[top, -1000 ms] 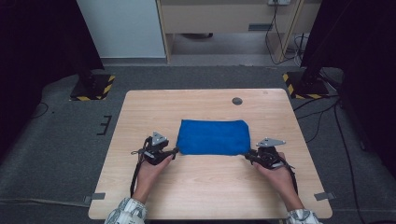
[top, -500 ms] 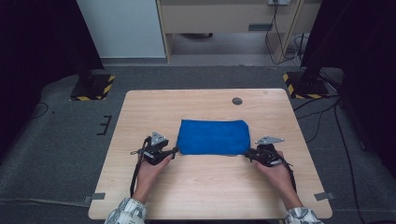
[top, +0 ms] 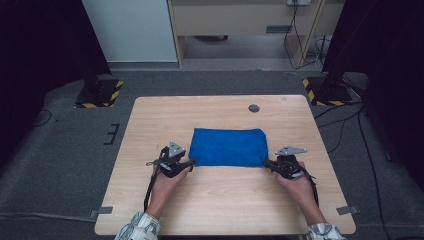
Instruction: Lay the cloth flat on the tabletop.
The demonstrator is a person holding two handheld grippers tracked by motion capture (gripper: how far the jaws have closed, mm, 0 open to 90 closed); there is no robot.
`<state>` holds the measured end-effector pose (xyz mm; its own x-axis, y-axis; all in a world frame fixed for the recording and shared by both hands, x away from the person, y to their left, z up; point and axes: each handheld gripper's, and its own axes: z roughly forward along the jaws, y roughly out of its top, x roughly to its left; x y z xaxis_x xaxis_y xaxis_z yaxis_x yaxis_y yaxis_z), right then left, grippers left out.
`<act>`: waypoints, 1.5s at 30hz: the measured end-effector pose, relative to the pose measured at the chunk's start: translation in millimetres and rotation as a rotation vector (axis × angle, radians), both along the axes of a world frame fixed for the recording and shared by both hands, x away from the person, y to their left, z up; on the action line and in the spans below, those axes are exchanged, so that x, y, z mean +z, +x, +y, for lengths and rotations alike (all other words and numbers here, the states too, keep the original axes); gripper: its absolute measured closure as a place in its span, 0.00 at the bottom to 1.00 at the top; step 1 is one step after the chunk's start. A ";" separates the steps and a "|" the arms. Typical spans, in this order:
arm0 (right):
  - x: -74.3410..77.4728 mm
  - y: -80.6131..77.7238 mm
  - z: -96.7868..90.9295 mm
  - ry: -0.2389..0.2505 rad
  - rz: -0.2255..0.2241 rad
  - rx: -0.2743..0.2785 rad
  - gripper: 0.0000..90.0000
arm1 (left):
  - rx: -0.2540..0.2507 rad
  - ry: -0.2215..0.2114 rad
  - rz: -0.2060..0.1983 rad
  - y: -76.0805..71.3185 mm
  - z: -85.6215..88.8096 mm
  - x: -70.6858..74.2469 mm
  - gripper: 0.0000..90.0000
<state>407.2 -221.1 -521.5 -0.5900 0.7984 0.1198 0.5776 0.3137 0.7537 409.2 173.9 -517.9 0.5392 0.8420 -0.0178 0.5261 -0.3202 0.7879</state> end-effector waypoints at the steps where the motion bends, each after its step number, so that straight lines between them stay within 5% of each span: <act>1: 0.3 -0.5 -0.1 -0.001 0.002 0.003 0.97 | 0.000 0.010 0.009 0.8 -0.7 -1.9 0.46; 5: 1.0 -1.2 0.4 0.004 0.000 0.007 0.97 | -0.011 0.035 0.019 2.5 -0.6 -5.3 0.51; 12: 3.2 -2.6 -0.5 0.008 -0.009 0.012 0.98 | -0.055 0.044 0.007 1.9 0.5 -3.8 0.89; 16: 6.0 -5.4 -2.6 0.016 -0.015 0.011 0.98 | -0.081 0.039 0.004 -1.6 0.4 1.9 0.97; 27: 11.1 -34.0 -15.3 0.008 0.001 0.024 0.98 | -0.136 0.024 -0.009 -32.4 -0.6 21.2 0.99; 35: 13.5 -56.3 -13.5 -0.020 0.028 0.047 0.98 | -0.204 0.076 0.006 -68.3 -9.3 24.1 0.99; 45: 19.0 -79.8 -19.2 -0.033 0.041 0.054 0.97 | -0.245 0.072 0.018 -79.4 -10.3 24.1 0.99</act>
